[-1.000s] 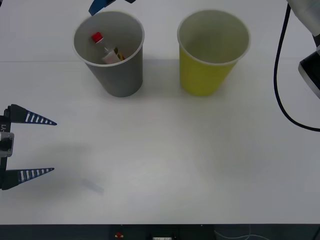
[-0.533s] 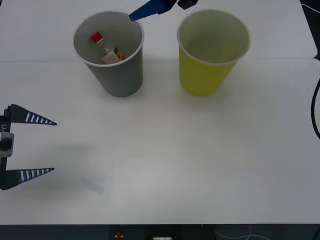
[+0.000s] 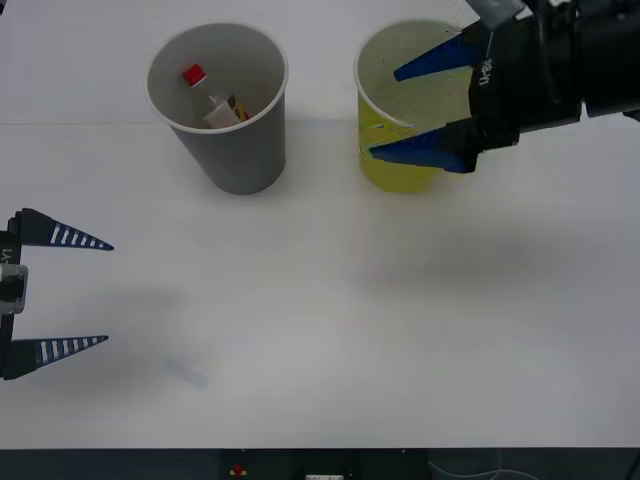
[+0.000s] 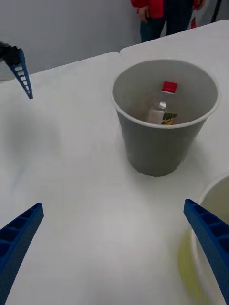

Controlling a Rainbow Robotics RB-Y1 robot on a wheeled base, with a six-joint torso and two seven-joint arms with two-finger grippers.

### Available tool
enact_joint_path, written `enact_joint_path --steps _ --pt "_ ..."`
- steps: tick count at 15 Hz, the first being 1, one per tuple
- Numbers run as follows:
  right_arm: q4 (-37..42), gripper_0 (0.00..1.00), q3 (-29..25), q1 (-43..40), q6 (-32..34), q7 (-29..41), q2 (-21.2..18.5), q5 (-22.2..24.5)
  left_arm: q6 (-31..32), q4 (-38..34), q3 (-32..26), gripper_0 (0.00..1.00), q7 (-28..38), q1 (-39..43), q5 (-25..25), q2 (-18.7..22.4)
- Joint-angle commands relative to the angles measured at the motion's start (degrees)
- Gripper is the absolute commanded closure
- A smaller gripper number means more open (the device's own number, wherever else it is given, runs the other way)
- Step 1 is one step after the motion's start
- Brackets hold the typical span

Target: Put the can into the green bin and the plastic bottle into the gray bin

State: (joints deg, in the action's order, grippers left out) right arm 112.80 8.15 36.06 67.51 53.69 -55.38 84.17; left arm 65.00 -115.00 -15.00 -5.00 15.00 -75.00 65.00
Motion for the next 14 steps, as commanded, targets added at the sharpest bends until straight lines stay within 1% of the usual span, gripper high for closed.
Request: enact_joint_path --steps 1,3,5,6,9,11,14 --pt "4.6 0.00 -6.7 -11.9 0.2 -8.3 -2.3 -3.1 0.0 0.0 0.0 0.00 0.0 0.0 0.0 0.0" --pt "6.9 0.00 -11.2 -20.2 0.3 -14.1 -3.8 -6.0 0.0 0.0 0.0 0.00 0.0 0.0 0.0 0.0" --pt "8.7 0.00 -14.7 -26.0 0.9 -18.3 -4.8 -6.9 0.0 0.0 0.0 0.00 0.0 0.0 0.0 0.0" --pt "9.4 0.00 -17.0 -29.7 1.7 -20.8 -5.1 -7.8 0.0 0.0 0.0 0.00 0.0 0.0 0.0 0.0" --pt "9.4 0.00 -22.9 -36.5 6.1 -26.7 -5.1 -10.2 0.0 0.0 0.0 0.00 0.0 0.0 0.0 0.0" --pt "9.2 0.00 -25.3 -39.8 7.9 -28.6 -5.1 -10.8 0.0 0.0 0.0 0.00 0.0 0.0 0.0 0.0" --pt "8.5 0.00 -27.0 -43.9 7.9 -30.3 -5.0 -11.7 0.0 0.0 0.0 0.00 0.0 0.0 0.0 0.0"
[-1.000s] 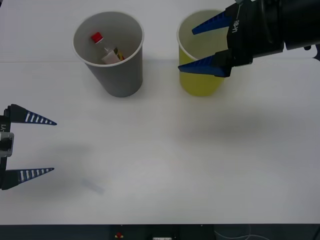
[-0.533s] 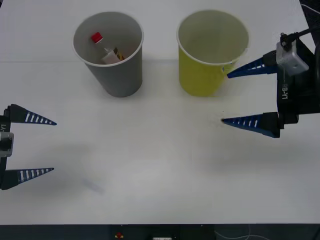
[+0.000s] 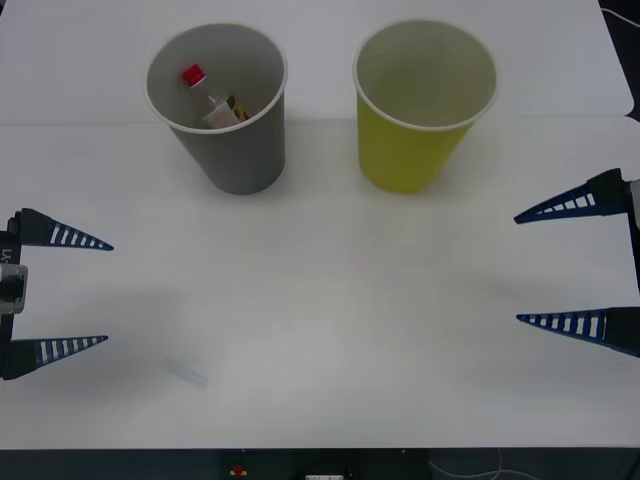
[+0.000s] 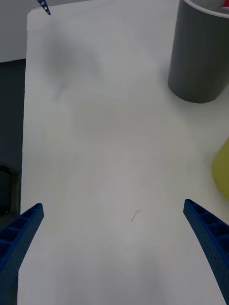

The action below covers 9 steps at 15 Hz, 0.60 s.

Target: Put the can into the green bin and the plastic bottle into the gray bin

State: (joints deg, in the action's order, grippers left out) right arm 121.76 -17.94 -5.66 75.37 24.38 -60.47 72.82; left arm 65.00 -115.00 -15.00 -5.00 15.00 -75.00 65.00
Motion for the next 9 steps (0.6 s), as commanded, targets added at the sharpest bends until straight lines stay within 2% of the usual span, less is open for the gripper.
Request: enact_joint_path --steps 1,2,5,9 --pt "-1.4 0.00 -1.0 -3.0 0.0 -1.7 0.3 -1.2 0.0 0.0 0.0 0.00 0.0 0.0 0.0 0.0" --pt "-2.3 0.00 -1.0 -3.5 0.0 -2.7 0.3 -1.7 0.0 0.0 0.0 0.00 0.0 0.0 0.0 0.0" --pt "-9.1 0.00 -1.0 -4.0 2.1 -11.9 0.4 -4.0 0.0 0.0 0.0 0.00 0.0 0.0 0.0 0.0" --pt "-17.1 0.00 -1.4 -2.5 7.1 -20.8 0.4 -4.3 0.0 0.0 0.0 0.00 0.0 0.0 0.0 0.0"
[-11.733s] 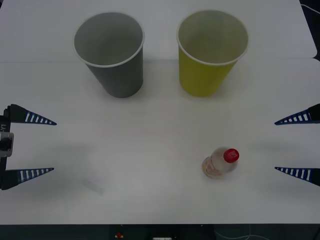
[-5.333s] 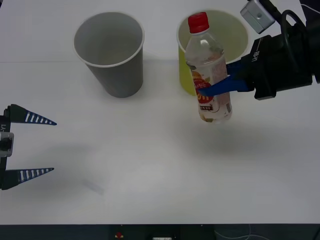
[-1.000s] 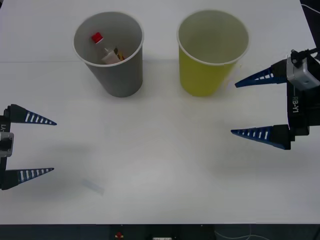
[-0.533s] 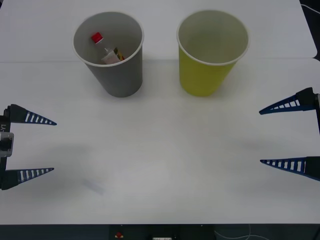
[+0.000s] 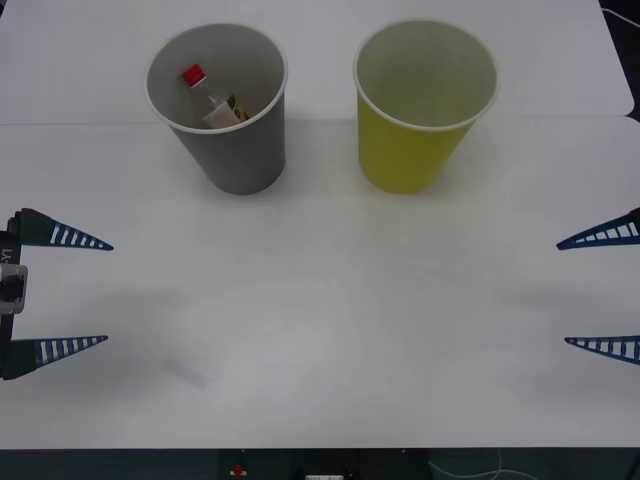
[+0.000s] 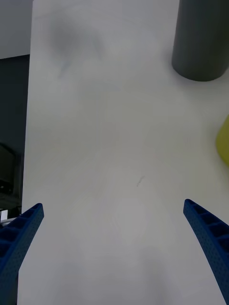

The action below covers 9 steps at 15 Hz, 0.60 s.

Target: Put the can into the green bin and the plastic bottle into the gray bin

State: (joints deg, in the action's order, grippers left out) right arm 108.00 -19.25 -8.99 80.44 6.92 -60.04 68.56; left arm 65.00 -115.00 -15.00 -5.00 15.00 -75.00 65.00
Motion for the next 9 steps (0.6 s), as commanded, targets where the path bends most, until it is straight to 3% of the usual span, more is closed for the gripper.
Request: enact_joint_path --steps 1,9 --pt "-4.6 0.00 -0.1 1.3 3.1 -4.0 0.0 -0.1 0.0 0.0 0.0 0.00 0.0 0.0 0.0 0.0" --pt "-5.3 0.00 -0.1 2.8 3.3 -3.3 -0.2 0.0 0.0 0.0 0.0 0.00 0.0 0.0 0.0 0.0"
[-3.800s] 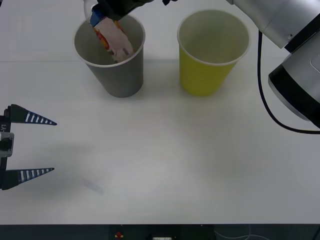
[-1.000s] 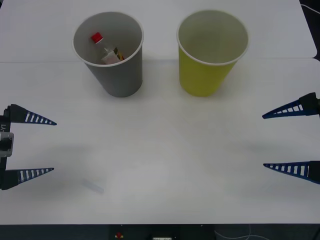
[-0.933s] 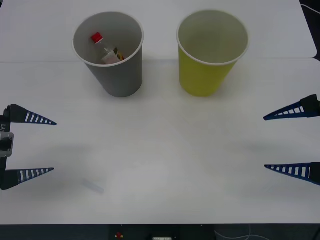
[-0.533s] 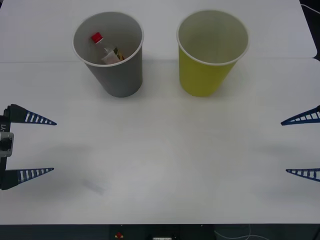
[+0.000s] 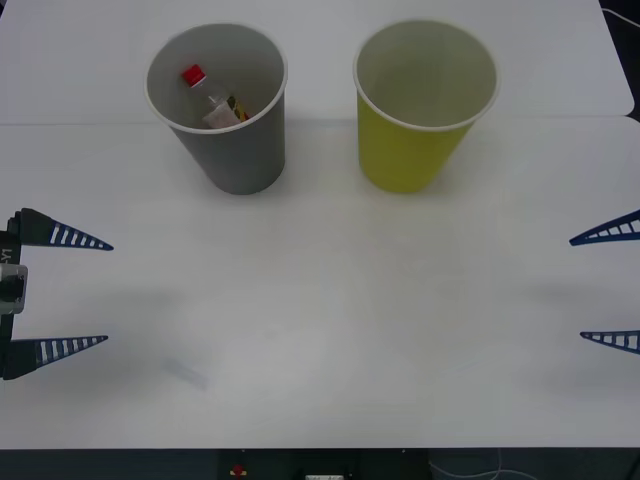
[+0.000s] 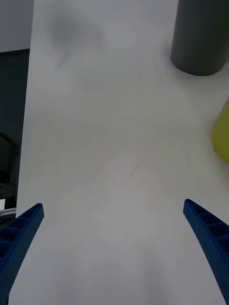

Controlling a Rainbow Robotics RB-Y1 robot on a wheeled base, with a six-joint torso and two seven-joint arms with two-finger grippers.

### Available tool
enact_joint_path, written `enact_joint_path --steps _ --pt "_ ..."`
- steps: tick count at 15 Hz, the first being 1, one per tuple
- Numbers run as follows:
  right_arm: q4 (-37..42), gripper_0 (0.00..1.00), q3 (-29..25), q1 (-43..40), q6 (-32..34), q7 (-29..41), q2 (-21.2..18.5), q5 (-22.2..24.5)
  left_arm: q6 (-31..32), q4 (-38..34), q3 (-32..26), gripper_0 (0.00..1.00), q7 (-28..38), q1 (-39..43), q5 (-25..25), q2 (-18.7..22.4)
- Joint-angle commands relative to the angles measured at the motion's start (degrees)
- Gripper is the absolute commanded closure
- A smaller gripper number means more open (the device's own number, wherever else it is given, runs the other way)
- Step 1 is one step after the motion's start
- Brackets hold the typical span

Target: Put the can into the green bin and the plastic bottle into the gray bin

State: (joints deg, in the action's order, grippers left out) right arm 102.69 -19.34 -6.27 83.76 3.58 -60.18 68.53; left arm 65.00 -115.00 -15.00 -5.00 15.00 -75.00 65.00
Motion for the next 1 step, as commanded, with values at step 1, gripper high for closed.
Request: enact_joint_path --steps 1 --pt "0.0 0.00 0.0 0.0 0.0 0.0 0.0 0.0 0.0 0.0 0.0 0.00 0.0 0.0 0.0 0.0"
